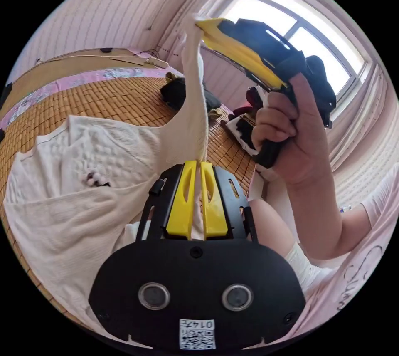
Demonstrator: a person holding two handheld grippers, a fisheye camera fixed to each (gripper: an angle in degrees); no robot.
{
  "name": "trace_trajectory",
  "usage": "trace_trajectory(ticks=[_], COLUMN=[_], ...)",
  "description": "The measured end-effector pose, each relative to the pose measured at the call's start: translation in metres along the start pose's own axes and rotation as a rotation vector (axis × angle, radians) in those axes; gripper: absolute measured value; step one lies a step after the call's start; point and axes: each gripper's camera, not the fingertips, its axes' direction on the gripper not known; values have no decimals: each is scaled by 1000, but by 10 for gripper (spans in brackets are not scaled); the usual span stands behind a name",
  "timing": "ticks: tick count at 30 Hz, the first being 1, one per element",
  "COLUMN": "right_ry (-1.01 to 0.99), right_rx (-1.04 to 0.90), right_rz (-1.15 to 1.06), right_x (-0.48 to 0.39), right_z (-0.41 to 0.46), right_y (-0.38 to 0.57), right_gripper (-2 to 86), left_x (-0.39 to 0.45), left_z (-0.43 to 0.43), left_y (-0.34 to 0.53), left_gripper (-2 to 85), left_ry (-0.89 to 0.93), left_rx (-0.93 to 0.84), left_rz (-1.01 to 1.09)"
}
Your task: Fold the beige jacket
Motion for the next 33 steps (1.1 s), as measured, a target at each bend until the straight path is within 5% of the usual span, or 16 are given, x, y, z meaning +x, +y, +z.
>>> trace_trajectory(ticks=[5, 8, 16, 22, 29, 33], right_ry=[-105, -86, -8, 177, 296, 300], right_rx=[-549, -764, -737, -810, -861, -869], right_rz=[-233, -231, -183, -207, -257, -248], right_x=[-116, -121, -105, -88, -92, -95], right_z=[216, 261, 231, 239, 256, 264], right_y=[78, 129, 124, 124, 134, 135], right_gripper=[27, 50, 38, 21, -3, -5], left_x=[-71, -101, -172, -192, -158, -194], left_z=[-100, -141, -179, -167, -228, -212], left_y=[113, 151, 119, 97, 93, 112], left_gripper=[45, 47, 82, 61, 0, 11], left_ry=[-297, -360, -533, -633, -646, -585], left_rx=[-111, -122, 4, -117, 52, -67], left_rz=[-278, -425, -566, -512, -432, -513])
